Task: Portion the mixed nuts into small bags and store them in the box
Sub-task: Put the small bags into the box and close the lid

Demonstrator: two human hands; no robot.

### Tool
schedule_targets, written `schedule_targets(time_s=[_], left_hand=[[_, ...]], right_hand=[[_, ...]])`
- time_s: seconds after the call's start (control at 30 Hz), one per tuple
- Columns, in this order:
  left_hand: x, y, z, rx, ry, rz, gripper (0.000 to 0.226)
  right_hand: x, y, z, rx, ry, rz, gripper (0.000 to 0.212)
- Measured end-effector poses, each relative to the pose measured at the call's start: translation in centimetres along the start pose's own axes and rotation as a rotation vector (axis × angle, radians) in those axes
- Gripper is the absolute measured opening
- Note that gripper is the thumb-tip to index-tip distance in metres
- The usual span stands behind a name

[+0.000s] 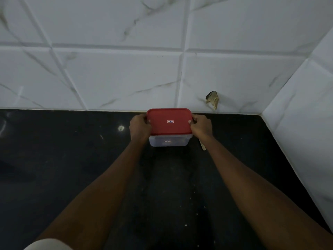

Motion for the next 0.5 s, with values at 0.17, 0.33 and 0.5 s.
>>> schedule_targets(time_s=[0.17, 0.33, 0.5], left_hand=[[0.3, -0.3, -0.2, 0.005, -0.015, -0.057, 0.03], [0.2, 0.0, -0.7, -0.097, -0.044, -0.127, 0.03], [0.2, 0.7, -2.6, -0.371, -0.16, -0.183, 0.05]], right_hand=[[-0.1, 0.0, -0.1, 0.022, -0.022, 0.018, 0.036], [0.1, -0.1, -0.4, 0.09, -0.024, 0.04, 0.035], [-0.1, -0.6, -1.0, 0.197, -0.067, 0.084, 0.03]])
Point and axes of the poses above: each hand's wrist, its own x-axis away from the middle knuckle, its own z-axis out of the back of the hand, y = z × x, the point moved 8 cm from there along -x, towards the middle knuckle
